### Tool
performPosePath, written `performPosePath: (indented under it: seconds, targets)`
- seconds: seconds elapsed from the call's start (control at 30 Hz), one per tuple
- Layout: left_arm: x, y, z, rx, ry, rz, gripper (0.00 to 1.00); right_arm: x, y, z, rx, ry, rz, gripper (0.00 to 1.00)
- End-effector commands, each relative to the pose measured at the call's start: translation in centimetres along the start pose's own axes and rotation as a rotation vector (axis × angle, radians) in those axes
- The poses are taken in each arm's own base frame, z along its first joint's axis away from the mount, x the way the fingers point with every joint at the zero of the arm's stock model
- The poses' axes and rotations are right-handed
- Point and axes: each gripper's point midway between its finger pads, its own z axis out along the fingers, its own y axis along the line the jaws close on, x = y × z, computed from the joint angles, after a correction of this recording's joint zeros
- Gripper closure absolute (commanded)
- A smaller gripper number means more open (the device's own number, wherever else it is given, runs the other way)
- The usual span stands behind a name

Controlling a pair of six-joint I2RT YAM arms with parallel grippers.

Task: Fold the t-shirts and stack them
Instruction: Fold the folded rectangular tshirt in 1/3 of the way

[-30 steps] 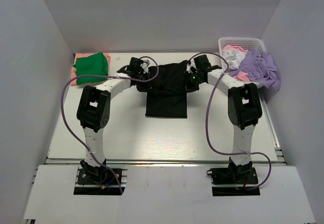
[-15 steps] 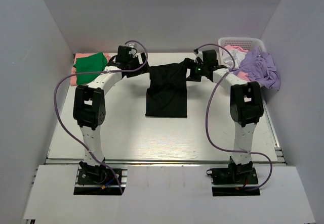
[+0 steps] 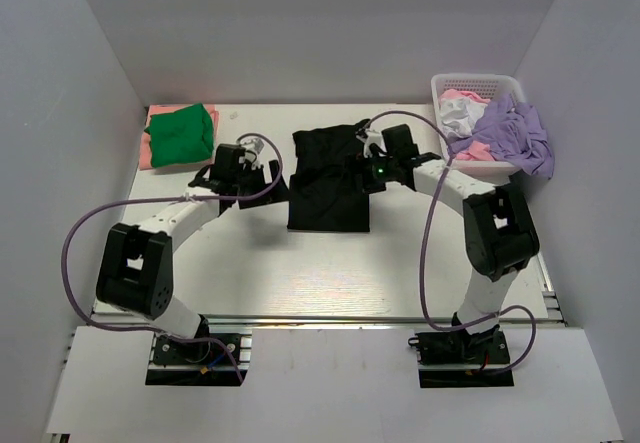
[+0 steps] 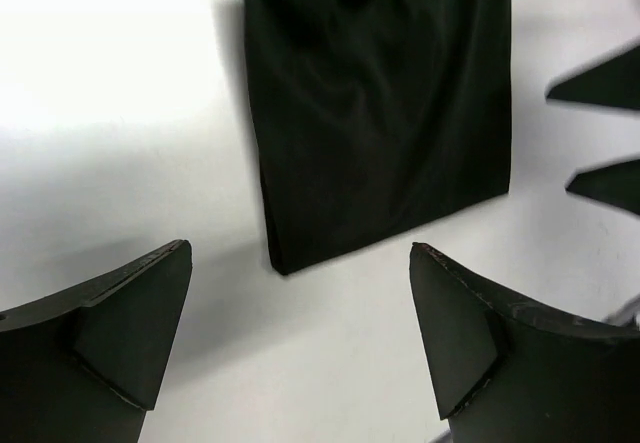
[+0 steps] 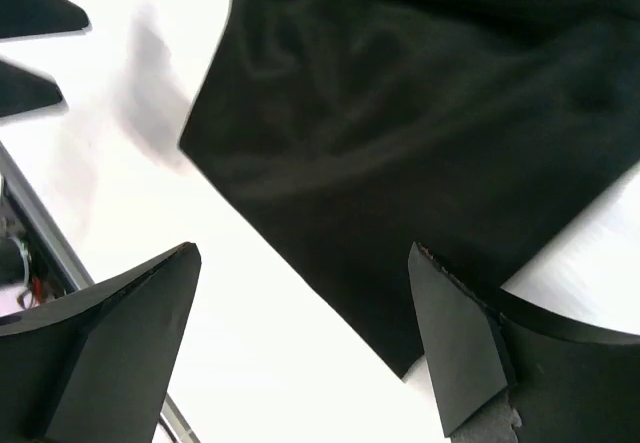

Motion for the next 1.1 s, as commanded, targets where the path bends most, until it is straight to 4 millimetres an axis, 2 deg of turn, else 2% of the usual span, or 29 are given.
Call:
performPosePath:
  seconds: [0.0,0.03,0.07,0.1,0.13,0.17,0.2,0.27,0.3,0.4,0.43,0.53,0.57,0.63,0.67,0.73,0.8,0.9,0.93,0.97,1.0,1.03,1.07]
  targets:
    - [1.7,-1.4,-1.6,0.075,0.013,0.006,0.0,-0.6,2.3,1.8,-0.075,0.035,-0.118,0.1]
    - [1.9,-1.2,-1.9,0.067,0.004,0.008,0.0,-0.1,2.8,2.7,-0.102,0.056,-0.125,0.1]
    - [2.6,-0.8,-2.7,0.048,-0.003,0.007,0.0,-1.2,3.5,3.0,-0.123,0.039,-0.145,0.1]
    - [3.0,-0.5,-3.1,0.028,-0.002,0.004,0.0,-1.4,4.6,4.1,-0.146,0.046,-0.158,0.1]
    - [3.5,0.3,-3.6,0.001,-0.004,-0.006,0.0,-0.9,4.6,5.0,-0.167,0.069,-0.15,0.1]
    - [3.5,0.9,-4.1,-0.041,-0.014,-0.009,0.0,-2.4,5.3,5.2,-0.179,0.042,-0.168,0.1]
    - [3.4,1.0,-4.9,-0.055,-0.035,-0.005,0.0,-1.5,4.8,6.7,-0.182,0.074,-0.145,0.1]
    - [3.5,1.3,-5.6,-0.077,-0.048,-0.004,0.0,-3.4,5.9,7.2,-0.217,0.035,-0.168,0.1]
    - [3.8,1.2,-6.1,-0.076,-0.049,-0.004,0.0,-3.5,6.0,8.4,-0.237,0.043,-0.149,0.1]
    - [4.1,1.4,-6.5,-0.086,-0.054,-0.004,0.0,-5.6,6.2,10.1,-0.261,-0.016,-0.152,0.1]
    - [4.3,1.5,-6.6,-0.09,-0.044,-0.006,0.0,-5.4,5.7,11.0,-0.271,-0.007,-0.135,0.1]
    - [4.6,1.6,-6.6,-0.095,-0.033,-0.01,0.0,-8.4,5.5,12.3,-0.275,-0.086,-0.112,0.1]
    - [5.0,1.8,-6.5,-0.098,-0.025,-0.012,0.0,-8.5,4.8,13.2,-0.265,-0.086,-0.073,0.1]
    - [5.3,1.5,-6.6,-0.081,-0.008,-0.015,0.0,-11.4,4.8,13.4,-0.258,-0.178,-0.087,0.1]
    - [5.6,1.4,-6.4,-0.073,-0.004,-0.015,0.0,-11.8,4.6,13.8,-0.26,-0.197,-0.066,0.1]
    - [5.6,1.2,-6.5,-0.061,0.001,-0.015,0.0,-14.1,4.8,13.6,-0.262,-0.263,-0.061,0.1]
    - [5.8,1.1,-6.3,-0.048,0.004,-0.014,0.0,-14.9,4.4,13.6,-0.239,-0.282,-0.026,0.1]
    - [5.7,0.9,-6.3,-0.034,0.0,-0.012,0.0,-16.2,4.7,12.5,-0.218,-0.311,-0.051,0.1]
    - [5.3,0.6,-6.4,-0.03,-0.009,-0.009,0.0,-15.0,4.0,12.5,-0.196,-0.273,-0.03,0.1]
    - [5.2,0.9,-6.4,-0.042,-0.015,-0.009,0.0,-14.7,3.9,12.2,-0.185,-0.267,-0.061,0.1]
    - [5.3,1.0,-6.2,-0.046,-0.007,-0.001,0.0,-16.1,4.8,9.9,-0.148,-0.31,-0.106,0.1]
    - [5.0,0.9,-6.2,-0.041,-0.019,0.003,0.0,-12.8,2.9,10.4,-0.097,-0.249,-0.081,0.1]
    - [4.4,0.7,-5.9,-0.035,-0.033,0.008,0.0,-13.3,4.0,8.6,-0.077,-0.28,-0.131,0.1]
